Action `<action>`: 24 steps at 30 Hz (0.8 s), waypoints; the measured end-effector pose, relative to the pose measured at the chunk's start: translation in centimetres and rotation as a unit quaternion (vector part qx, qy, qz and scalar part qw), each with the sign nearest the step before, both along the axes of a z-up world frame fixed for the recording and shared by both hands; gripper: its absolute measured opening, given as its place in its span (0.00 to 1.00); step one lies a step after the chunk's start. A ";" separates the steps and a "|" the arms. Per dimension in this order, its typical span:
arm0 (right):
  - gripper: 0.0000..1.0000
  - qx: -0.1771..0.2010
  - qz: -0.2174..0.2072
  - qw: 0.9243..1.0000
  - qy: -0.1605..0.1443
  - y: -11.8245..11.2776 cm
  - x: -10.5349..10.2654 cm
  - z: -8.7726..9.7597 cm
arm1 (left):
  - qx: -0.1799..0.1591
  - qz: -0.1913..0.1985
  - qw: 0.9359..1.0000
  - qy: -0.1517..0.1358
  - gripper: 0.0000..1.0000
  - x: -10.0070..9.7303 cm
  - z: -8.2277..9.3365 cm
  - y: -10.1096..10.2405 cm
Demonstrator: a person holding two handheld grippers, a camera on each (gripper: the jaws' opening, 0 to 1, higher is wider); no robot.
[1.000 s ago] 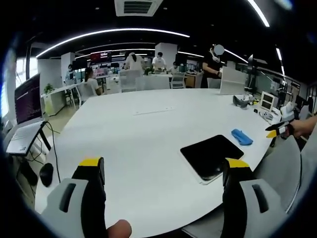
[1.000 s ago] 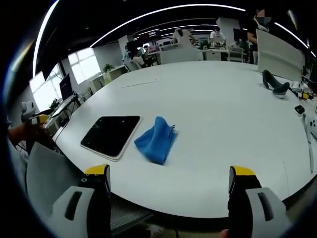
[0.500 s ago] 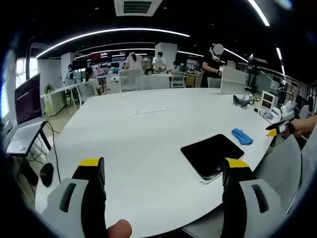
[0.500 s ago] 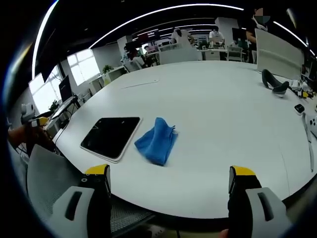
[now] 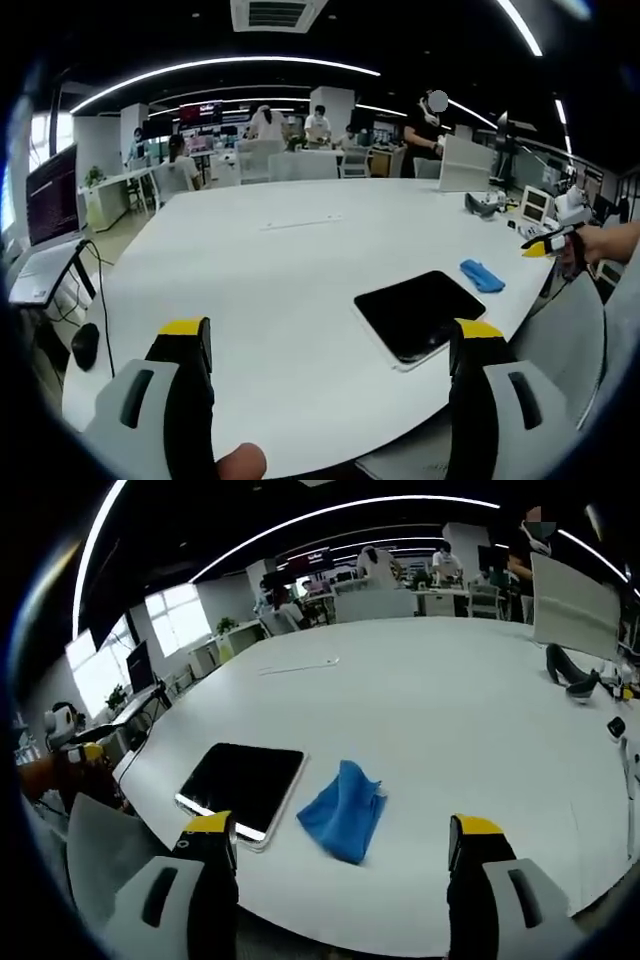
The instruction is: Wipe the mirror surface with the cleaning cloth until all visible marks leave the cleaned area.
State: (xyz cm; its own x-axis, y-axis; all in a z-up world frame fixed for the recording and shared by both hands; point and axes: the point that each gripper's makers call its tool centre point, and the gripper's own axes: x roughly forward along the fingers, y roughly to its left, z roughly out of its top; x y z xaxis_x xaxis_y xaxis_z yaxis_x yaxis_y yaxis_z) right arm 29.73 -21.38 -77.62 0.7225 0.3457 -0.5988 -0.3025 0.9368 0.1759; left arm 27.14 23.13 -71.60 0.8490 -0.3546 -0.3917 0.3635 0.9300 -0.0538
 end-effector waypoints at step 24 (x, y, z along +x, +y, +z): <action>0.19 -0.057 -0.007 0.995 0.079 2.5 4.7 -8.2 | 0.025 -0.035 0.999 0.025 0.99 -0.6 -3.6 -3.3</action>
State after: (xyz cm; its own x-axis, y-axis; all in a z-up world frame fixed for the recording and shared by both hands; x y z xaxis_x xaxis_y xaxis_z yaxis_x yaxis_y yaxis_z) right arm 34.44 -18.88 -85.85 0.6208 0.2598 -0.7396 -0.2666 0.9572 0.1125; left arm 26.51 19.78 -75.15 0.8014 -0.3911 -0.4525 0.4257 0.9044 -0.0278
